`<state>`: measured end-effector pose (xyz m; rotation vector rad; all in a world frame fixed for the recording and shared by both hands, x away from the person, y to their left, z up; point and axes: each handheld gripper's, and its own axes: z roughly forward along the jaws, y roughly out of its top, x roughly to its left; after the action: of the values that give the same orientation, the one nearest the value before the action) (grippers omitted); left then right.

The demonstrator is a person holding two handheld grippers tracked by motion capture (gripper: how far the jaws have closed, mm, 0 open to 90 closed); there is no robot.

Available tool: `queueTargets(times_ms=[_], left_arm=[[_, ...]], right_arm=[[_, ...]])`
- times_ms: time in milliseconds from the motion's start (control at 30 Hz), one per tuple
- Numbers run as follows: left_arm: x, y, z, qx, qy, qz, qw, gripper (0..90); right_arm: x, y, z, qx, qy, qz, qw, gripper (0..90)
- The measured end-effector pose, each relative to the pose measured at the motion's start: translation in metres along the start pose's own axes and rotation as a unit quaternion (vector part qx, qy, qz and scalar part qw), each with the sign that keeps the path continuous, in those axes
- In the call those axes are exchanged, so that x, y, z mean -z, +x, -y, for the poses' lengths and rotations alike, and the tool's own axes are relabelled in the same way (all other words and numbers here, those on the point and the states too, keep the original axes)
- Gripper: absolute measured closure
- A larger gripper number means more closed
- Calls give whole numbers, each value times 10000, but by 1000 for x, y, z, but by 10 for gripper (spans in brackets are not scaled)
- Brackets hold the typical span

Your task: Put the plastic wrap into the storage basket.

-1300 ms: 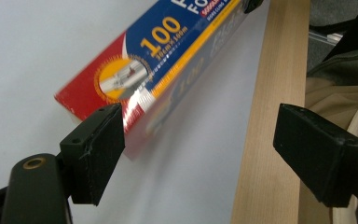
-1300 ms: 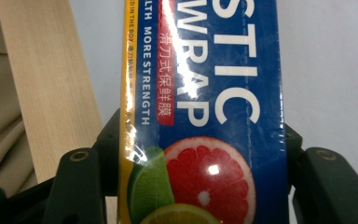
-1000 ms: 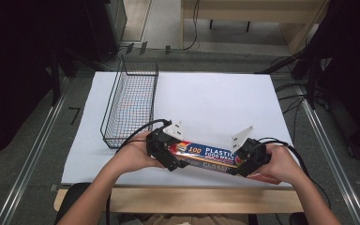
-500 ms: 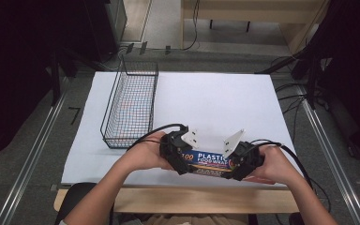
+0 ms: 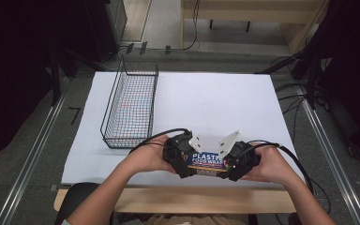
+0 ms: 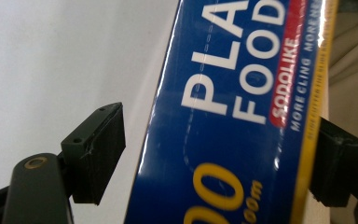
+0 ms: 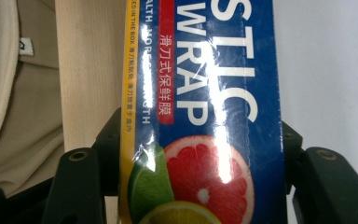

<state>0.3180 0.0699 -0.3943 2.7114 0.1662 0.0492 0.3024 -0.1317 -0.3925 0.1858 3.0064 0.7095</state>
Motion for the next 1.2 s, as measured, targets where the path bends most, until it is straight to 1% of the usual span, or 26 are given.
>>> queueTargets(times_ms=[33,67,133,167,200,233,300,333,400,433,467,500,533,567,633,700,767,800,833,867,933,967,1133,1167,1200], left_arm=[[-1,0,0,-5,40,-5,10000,177],[-2,-1,0,17,29,-4,10000,179],[-3,-2,0,-10,72,20,10000,179],[-4,-2,0,-20,98,12,9999,180],[-5,-3,0,-7,107,2,9999,182],[-5,-3,0,-45,156,-19,9999,184],[-8,-4,-1,-45,194,2,9998,190],[-9,-4,-1,-110,234,1,9997,191],[-12,-6,-2,-143,321,-12,9994,198],[-15,-8,-1,-95,297,4,9995,205],[-15,-8,-1,-95,297,4,9995,210],[-15,-8,-1,-123,347,17,9993,210],[-16,-7,-1,-112,340,58,9993,219],[-16,-8,0,-112,297,101,9994,241],[-15,-8,0,-149,304,132,9993,273],[-15,-11,1,-390,253,169,9988,313],[-15,-14,1,-551,223,171,9981,354],[-15,-14,1,-551,223,171,9981,373],[-14,-15,0,-634,218,142,9977,386],[-15,-16,0,-634,209,174,9976,388],[-14,-16,0,-623,194,227,9976,390],[-13,-16,-1,-612,203,238,9976,393],[-11,-17,-2,-557,185,250,9980,395],[-11,-17,-2,-557,195,248,9979,396],[-10,-17,-2,-542,192,291,9979,396]], right_arm=[[0,0,-2,40,19,64,10000,411],[1,1,-4,99,55,97,9999,411],[1,2,-5,92,47,88,9999,411],[1,4,-6,92,85,65,9999,411],[1,4,-7,146,52,108,9998,411],[1,5,-7,112,103,78,9999,411],[1,5,-8,122,108,65,9998,412],[1,5,-8,141,118,68,9998,411],[0,5,-9,175,118,67,9998,411],[-1,5,-9,230,120,117,9996,412],[-1,5,-9,230,120,117,9996,412],[0,6,-10,246,167,104,9995,412],[-1,6,-10,281,130,159,9994,412],[-1,8,-11,304,172,170,9992,411],[-1,8,-11,289,187,138,9993,411],[-1,8,-10,385,157,170,9990,410],[-2,9,-9,385,194,96,9990,409],[-2,9,-9,373,189,79,9991,409],[-3,9,-8,431,182,78,9989,409],[-3,8,-7,442,164,24,9989,408],[-3,8,-7,421,149,7,9990,408],[-3,7,-6,415,128,-57,9990,406],[-3,6,-4,422,58,-90,9991,398],[-4,5,-3,458,-15,-43,9989,393],[-4,6,-2,423,-6,-94,9991,393]])
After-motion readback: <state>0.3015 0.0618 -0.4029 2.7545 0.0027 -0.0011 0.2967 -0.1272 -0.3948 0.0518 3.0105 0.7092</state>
